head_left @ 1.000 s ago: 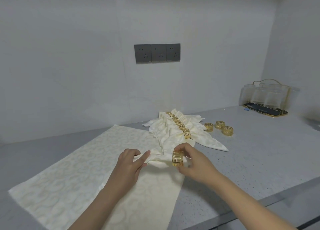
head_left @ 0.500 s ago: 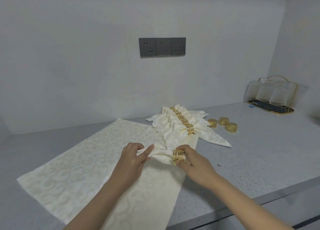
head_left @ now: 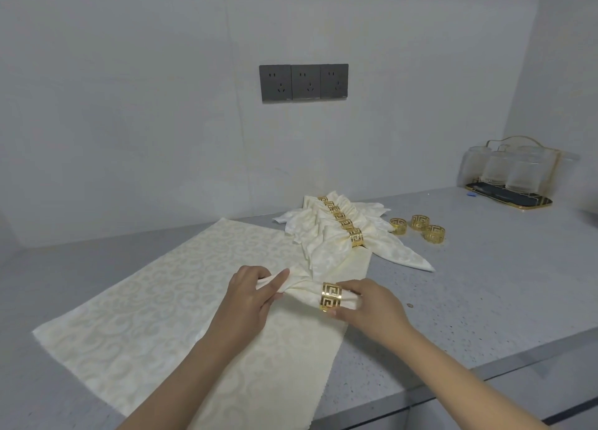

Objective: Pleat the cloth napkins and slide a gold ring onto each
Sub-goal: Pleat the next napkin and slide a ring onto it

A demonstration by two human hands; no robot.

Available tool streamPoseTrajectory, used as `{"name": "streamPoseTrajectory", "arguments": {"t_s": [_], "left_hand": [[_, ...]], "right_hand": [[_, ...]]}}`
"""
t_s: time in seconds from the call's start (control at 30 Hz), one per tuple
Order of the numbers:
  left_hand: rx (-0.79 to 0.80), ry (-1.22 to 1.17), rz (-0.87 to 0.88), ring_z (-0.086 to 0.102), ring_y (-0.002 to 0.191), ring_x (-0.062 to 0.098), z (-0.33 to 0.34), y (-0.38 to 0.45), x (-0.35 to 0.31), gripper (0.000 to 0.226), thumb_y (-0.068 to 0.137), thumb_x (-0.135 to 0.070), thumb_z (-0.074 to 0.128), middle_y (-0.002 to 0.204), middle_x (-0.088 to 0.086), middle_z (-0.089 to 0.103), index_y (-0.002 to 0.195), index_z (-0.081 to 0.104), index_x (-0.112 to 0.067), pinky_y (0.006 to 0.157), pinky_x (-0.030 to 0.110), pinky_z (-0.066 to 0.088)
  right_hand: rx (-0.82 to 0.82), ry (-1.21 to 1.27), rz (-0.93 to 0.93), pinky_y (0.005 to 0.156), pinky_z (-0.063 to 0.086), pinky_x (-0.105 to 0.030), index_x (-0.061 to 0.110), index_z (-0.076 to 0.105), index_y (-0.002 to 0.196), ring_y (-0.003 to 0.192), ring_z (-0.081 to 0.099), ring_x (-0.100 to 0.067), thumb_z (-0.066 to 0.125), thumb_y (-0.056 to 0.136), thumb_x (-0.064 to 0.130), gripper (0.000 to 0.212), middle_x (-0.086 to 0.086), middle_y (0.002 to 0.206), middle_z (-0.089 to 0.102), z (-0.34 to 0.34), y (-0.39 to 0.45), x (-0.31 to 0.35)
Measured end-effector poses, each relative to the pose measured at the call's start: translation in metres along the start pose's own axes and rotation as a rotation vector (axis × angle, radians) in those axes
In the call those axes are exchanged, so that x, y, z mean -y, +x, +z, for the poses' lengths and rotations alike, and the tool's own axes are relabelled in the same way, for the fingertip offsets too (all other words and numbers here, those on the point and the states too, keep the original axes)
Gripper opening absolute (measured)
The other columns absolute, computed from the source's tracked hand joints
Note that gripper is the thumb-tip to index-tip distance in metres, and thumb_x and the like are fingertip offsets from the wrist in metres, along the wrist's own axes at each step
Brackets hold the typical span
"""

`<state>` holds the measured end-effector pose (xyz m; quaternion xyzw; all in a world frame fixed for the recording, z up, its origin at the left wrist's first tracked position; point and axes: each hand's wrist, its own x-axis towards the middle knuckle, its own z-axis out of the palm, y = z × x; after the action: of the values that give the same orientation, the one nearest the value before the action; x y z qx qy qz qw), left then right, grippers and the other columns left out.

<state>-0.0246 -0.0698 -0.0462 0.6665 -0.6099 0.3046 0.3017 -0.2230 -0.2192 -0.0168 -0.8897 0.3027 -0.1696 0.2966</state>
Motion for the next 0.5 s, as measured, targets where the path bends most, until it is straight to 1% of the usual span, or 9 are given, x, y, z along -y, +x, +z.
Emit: {"name": "streamPoseTrajectory", "arguments": {"t_s": [0.03, 0.07, 0.13, 0.27, 0.33, 0.37, 0.43, 0.47, 0.5], "left_hand": [[0.006, -0.002, -0.002, 0.042, 0.086, 0.018, 0.0, 0.0, 0.001, 0.035, 0.102, -0.036, 0.03, 0.092, 0.005, 0.055, 0.131, 0.048, -0.028, 0.073, 0.035, 0.045], [0.018, -0.005, -0.001, 0.042, 0.086, 0.018, 0.0, -0.001, 0.001, 0.036, 0.102, -0.037, 0.029, 0.092, 0.005, 0.055, 0.131, 0.049, -0.028, 0.073, 0.035, 0.045], [0.053, -0.017, 0.014, 0.043, 0.086, 0.017, 0.001, -0.003, -0.002, 0.036, 0.102, -0.037, 0.029, 0.091, 0.005, 0.055, 0.13, 0.049, -0.028, 0.072, 0.034, 0.045], [0.127, -0.068, 0.015, 0.042, 0.086, 0.015, 0.005, -0.007, -0.006, 0.034, 0.1, -0.034, 0.037, 0.091, 0.003, 0.054, 0.13, 0.05, -0.027, 0.072, 0.032, 0.045], [0.166, -0.096, -0.003, 0.042, 0.088, 0.013, 0.007, -0.011, -0.005, 0.035, 0.095, -0.031, 0.043, 0.092, -0.001, 0.053, 0.13, 0.051, -0.029, 0.074, 0.029, 0.045], [0.193, -0.113, -0.016, 0.043, 0.089, 0.012, 0.007, -0.014, -0.005, 0.038, 0.093, -0.029, 0.045, 0.093, -0.003, 0.052, 0.13, 0.051, -0.03, 0.076, 0.028, 0.045], [0.252, -0.157, -0.045, 0.043, 0.091, 0.01, 0.009, -0.021, -0.007, 0.04, 0.092, -0.028, 0.045, 0.095, -0.005, 0.051, 0.131, 0.051, -0.031, 0.081, 0.022, 0.041], [0.278, -0.183, -0.056, 0.043, 0.092, 0.009, 0.011, -0.024, -0.008, 0.04, 0.092, -0.028, 0.045, 0.096, -0.006, 0.051, 0.131, 0.052, -0.03, 0.082, 0.02, 0.038], [0.299, -0.206, -0.067, 0.043, 0.092, 0.008, 0.012, -0.027, -0.009, 0.04, 0.091, -0.028, 0.046, 0.096, -0.007, 0.05, 0.13, 0.054, -0.029, 0.083, 0.018, 0.037]], "right_hand": [[0.001, 0.023, 0.006, 0.068, 0.038, -0.016, 0.045, 0.057, 0.12, 0.097, 0.054, -0.001, 0.075, 0.072, 0.051, 0.051, 0.023, 0.107, 0.059, 0.0, 0.0, 0.001], [-0.005, 0.051, 0.016, 0.067, 0.037, -0.014, 0.05, 0.058, 0.115, 0.095, 0.054, 0.001, 0.076, 0.068, 0.054, 0.05, 0.025, 0.105, 0.06, 0.0, -0.001, 0.001], [-0.041, 0.068, 0.033, 0.068, 0.037, -0.012, 0.057, 0.056, 0.112, 0.101, 0.055, 0.001, 0.075, 0.063, 0.061, 0.053, 0.027, 0.11, 0.062, 0.002, -0.002, 0.003], [-0.069, -0.034, 0.038, 0.066, 0.035, -0.01, 0.058, 0.051, 0.121, 0.113, 0.054, -0.002, 0.067, 0.066, 0.07, 0.058, 0.025, 0.122, 0.06, 0.006, -0.003, 0.008], [-0.03, -0.068, 0.032, 0.063, 0.032, -0.008, 0.057, 0.052, 0.12, 0.112, 0.055, -0.002, 0.066, 0.07, 0.067, 0.053, 0.023, 0.121, 0.061, 0.007, -0.002, 0.006], [-0.005, -0.087, 0.03, 0.063, 0.033, -0.01, 0.056, 0.054, 0.119, 0.108, 0.057, -0.003, 0.066, 0.071, 0.066, 0.05, 0.022, 0.117, 0.063, 0.008, -0.003, 0.005], [0.029, -0.188, 0.015, 0.068, 0.036, -0.017, 0.051, 0.058, 0.115, 0.104, 0.057, -0.005, 0.063, 0.069, 0.071, 0.051, 0.019, 0.108, 0.065, 0.011, -0.003, 0.001], [0.024, -0.283, -0.008, 0.076, 0.035, -0.022, 0.048, 0.059, 0.114, 0.105, 0.054, -0.006, 0.06, 0.067, 0.075, 0.055, 0.019, 0.107, 0.062, 0.013, -0.002, -0.002], [0.007, -0.377, -0.044, 0.083, 0.03, -0.026, 0.045, 0.059, 0.114, 0.107, 0.049, -0.008, 0.058, 0.067, 0.078, 0.058, 0.019, 0.108, 0.058, 0.014, -0.001, -0.003]]}}
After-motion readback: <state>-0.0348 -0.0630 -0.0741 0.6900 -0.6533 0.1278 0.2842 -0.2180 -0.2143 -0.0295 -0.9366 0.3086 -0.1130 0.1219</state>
